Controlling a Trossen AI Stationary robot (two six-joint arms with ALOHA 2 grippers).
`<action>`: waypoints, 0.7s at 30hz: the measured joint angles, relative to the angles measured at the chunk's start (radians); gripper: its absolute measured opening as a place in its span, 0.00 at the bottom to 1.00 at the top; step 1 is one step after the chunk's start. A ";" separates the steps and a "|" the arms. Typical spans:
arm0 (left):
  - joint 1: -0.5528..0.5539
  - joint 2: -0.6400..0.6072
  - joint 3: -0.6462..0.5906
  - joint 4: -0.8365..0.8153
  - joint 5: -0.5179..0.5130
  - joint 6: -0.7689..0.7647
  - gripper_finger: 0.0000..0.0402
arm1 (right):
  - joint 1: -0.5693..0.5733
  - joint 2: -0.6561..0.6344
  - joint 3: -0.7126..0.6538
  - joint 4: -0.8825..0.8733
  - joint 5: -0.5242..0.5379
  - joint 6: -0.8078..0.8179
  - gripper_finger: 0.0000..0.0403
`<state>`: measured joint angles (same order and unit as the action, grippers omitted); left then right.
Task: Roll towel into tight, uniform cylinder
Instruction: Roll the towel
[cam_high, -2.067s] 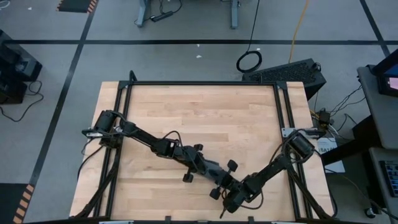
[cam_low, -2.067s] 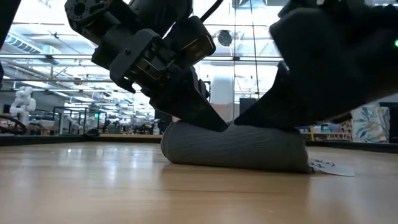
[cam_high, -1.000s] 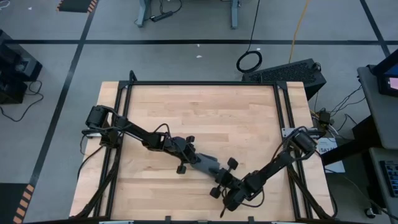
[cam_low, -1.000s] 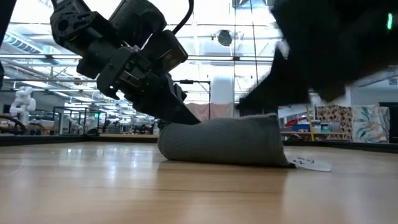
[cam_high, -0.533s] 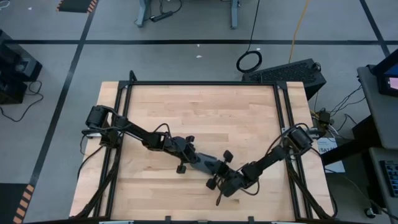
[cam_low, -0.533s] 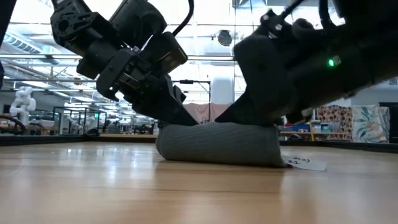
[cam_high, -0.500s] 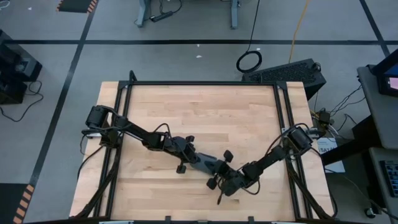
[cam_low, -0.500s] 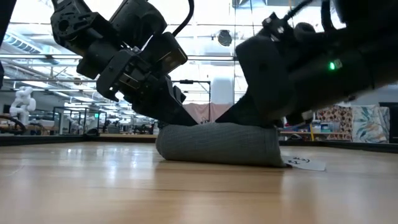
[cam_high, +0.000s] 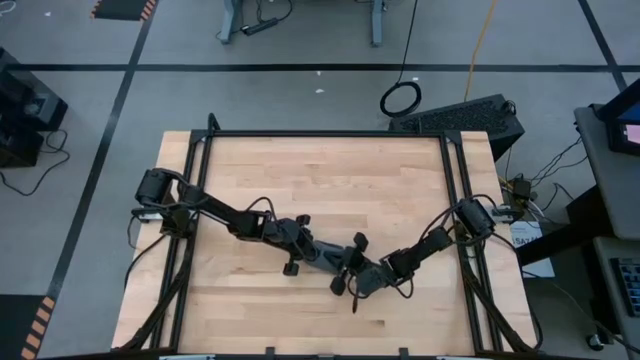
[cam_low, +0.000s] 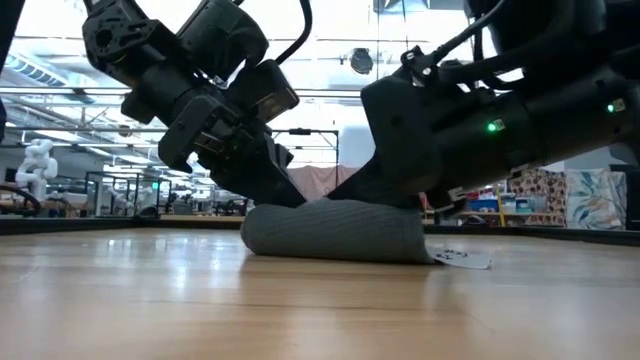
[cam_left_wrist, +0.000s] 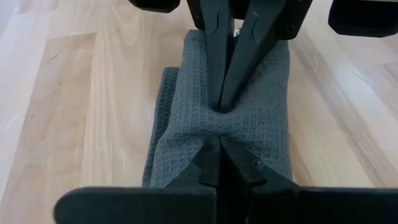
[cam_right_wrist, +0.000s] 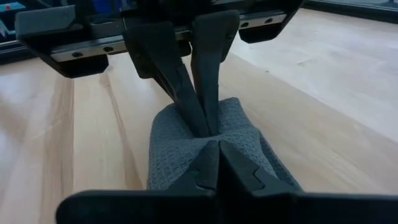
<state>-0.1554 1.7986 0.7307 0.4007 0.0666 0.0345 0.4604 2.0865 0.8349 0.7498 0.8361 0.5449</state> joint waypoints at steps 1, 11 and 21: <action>0.003 -0.001 0.000 -0.010 -0.001 -0.002 0.02 | -0.002 0.000 0.000 0.000 -0.004 -0.001 0.00; 0.005 -0.058 0.000 -0.073 -0.005 -0.013 0.02 | 0.005 0.002 0.002 0.008 -0.001 -0.016 0.00; 0.005 -0.149 -0.002 -0.113 -0.005 0.001 0.02 | 0.002 -0.076 -0.001 0.012 -0.014 -0.107 0.00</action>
<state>-0.1509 1.6495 0.7292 0.2877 0.0620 0.0353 0.4629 2.0105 0.8337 0.7623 0.8219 0.4381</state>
